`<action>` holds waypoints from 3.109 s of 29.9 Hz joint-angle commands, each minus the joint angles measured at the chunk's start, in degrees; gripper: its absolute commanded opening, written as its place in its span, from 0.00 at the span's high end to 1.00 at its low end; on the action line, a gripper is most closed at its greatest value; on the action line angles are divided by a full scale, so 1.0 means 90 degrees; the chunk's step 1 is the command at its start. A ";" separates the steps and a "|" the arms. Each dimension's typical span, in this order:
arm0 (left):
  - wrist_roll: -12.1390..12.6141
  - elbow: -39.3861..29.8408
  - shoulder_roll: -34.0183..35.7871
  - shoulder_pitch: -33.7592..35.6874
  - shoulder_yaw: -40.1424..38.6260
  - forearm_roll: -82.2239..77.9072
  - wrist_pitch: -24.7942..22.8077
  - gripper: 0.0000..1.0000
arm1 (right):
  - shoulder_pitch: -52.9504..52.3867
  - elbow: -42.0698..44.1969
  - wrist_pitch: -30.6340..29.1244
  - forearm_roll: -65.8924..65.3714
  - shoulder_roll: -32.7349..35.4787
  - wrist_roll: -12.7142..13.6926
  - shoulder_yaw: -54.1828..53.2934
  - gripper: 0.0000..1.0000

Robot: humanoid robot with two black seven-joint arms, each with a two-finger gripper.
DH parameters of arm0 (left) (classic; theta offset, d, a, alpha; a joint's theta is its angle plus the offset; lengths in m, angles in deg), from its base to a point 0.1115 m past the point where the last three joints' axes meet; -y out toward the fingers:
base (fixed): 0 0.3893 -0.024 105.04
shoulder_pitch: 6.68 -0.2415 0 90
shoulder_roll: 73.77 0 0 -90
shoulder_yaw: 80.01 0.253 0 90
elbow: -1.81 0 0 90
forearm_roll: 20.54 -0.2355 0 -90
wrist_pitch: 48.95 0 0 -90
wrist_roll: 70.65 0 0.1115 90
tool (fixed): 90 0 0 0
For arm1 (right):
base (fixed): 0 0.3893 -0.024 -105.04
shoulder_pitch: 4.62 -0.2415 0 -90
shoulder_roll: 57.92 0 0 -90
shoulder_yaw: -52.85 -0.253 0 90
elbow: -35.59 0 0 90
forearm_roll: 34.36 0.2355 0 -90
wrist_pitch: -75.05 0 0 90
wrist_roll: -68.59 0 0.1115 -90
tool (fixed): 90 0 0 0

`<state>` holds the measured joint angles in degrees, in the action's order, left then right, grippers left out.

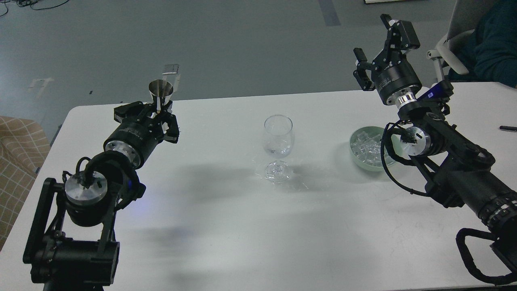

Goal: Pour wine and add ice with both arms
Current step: 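Bring the jigger back down toward its starting spot with the left gripper, then set the jigger upright on the table and open the left gripper, then withdraw the left gripper and reach the right gripper into the ice bowl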

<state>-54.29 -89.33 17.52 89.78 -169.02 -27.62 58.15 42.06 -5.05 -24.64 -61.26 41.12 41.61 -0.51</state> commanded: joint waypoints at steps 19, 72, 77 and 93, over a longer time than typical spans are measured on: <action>-0.0099 0.1777 -0.0143 -0.0376 -0.0109 -0.0072 -0.1559 0.64 | 0.0038 -0.0016 0.0003 0.0001 0.0001 0.0010 0.0011 0.00; -0.0137 0.2168 0.2678 -0.0856 -0.0783 -0.0999 -0.4761 0.02 | 0.0038 -0.0493 0.0052 -0.0097 0.0401 0.0108 0.0342 0.00; -0.0976 0.2383 0.3050 0.0236 -0.0744 -0.2471 -0.4791 0.02 | -0.0050 -0.1293 0.0383 -0.0388 0.1366 0.0118 0.1200 0.00; -0.1808 0.2813 0.2796 0.1675 0.0027 -0.3774 -0.4479 0.02 | 0.0145 -0.2418 0.1302 -0.6102 0.3634 0.0108 0.3106 0.00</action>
<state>-70.43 -63.94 43.43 104.76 -169.20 -61.55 17.78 42.38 -26.71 -13.89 -109.99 72.37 42.58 25.81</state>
